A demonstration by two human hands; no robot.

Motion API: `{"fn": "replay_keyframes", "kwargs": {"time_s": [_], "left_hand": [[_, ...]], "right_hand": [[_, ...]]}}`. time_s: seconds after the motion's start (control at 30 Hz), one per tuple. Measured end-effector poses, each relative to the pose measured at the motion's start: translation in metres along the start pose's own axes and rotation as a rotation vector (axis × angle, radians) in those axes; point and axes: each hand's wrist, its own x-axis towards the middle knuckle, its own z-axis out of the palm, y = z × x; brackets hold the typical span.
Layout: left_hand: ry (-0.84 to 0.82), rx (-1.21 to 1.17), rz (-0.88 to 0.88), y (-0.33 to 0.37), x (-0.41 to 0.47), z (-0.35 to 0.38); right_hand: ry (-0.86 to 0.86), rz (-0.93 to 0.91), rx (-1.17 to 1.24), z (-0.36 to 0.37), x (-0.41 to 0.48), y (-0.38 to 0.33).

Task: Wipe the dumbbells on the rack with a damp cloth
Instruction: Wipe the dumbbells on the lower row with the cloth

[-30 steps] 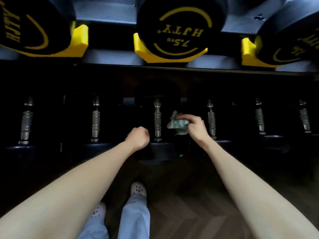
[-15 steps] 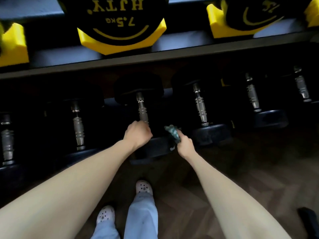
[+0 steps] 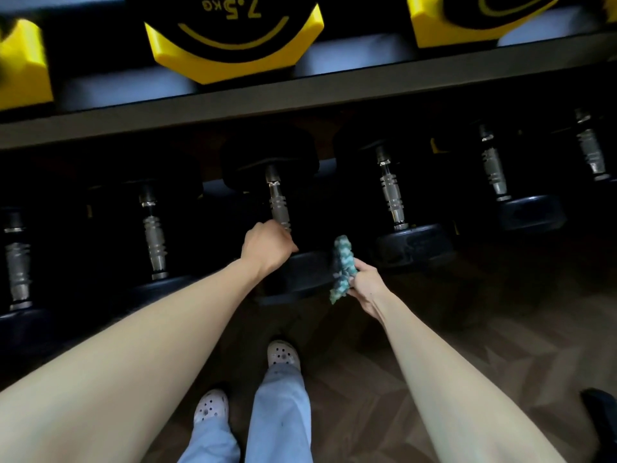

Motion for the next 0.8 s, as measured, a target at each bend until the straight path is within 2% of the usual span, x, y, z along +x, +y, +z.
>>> {"fn": "replay_keyframes", "kwargs": {"time_s": [0.27,0.43,0.6,0.7,0.8], "left_hand": [[-0.043,-0.072,0.026,0.002,-0.023,-0.003],[-0.127,-0.116,0.037,0.005,-0.044,-0.011],[-0.103,-0.220,0.011,-0.011,-0.059,-0.022],[-0.057,-0.300,-0.045,-0.028,-0.061,-0.034],[0.004,-0.445,-0.108,-0.044,-0.059,-0.049]], "right_hand": [[0.064,-0.101,-0.083,-0.005,-0.028,0.004],[0.123,-0.169,-0.159,0.004,-0.052,-0.008],[0.184,-0.242,-0.240,0.027,-0.081,-0.019],[0.090,-0.221,-0.135,0.037,-0.099,-0.025],[-0.188,-0.133,0.251,0.039,-0.116,-0.026]]}}
